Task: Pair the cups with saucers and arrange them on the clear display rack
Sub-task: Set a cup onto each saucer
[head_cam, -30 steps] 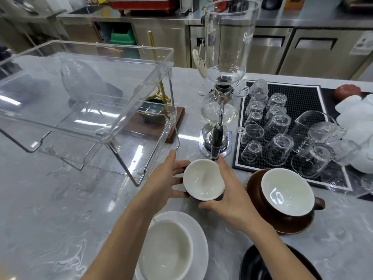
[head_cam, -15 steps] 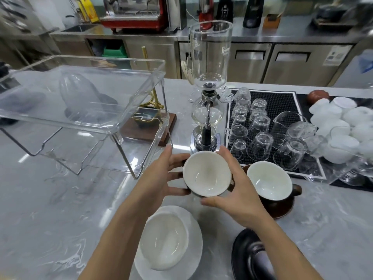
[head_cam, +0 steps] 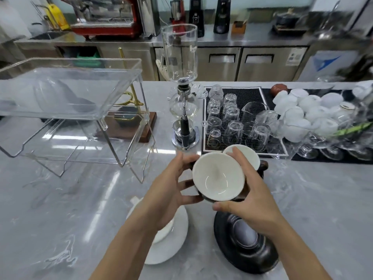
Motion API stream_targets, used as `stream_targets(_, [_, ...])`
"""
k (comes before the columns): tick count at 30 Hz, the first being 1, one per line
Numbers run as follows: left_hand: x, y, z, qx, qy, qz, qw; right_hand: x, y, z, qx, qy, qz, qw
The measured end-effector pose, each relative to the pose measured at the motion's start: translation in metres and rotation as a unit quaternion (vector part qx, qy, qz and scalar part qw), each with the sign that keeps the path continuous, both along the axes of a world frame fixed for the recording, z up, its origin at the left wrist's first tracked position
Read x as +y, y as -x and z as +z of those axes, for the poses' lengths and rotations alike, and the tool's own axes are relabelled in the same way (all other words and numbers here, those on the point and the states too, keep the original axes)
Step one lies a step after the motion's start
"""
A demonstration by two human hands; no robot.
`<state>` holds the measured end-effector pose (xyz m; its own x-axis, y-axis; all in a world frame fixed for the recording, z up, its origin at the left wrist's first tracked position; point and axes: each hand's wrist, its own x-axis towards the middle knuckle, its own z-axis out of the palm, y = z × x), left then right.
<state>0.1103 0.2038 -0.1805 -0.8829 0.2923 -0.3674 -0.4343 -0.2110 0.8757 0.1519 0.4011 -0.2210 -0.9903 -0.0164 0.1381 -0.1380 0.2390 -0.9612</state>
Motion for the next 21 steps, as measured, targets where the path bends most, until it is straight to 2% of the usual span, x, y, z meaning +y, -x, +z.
stream_targets(9, [0.036, -0.038, -0.015, -0.028, -0.046, -0.056, 0.997, 0.024, -0.055, -0.013, -0.03, -0.008, -0.055, 0.998])
stream_targets(16, [0.049, -0.054, -0.035, -0.041, -0.04, -0.069, 0.996, 0.033, -0.083, -0.028, -0.054, -0.03, -0.083, 0.995])
stream_targets(21, [0.053, -0.057, -0.048, -0.068, -0.003, -0.079, 0.995, 0.037, -0.09, -0.036, -0.071, -0.064, -0.084, 0.992])
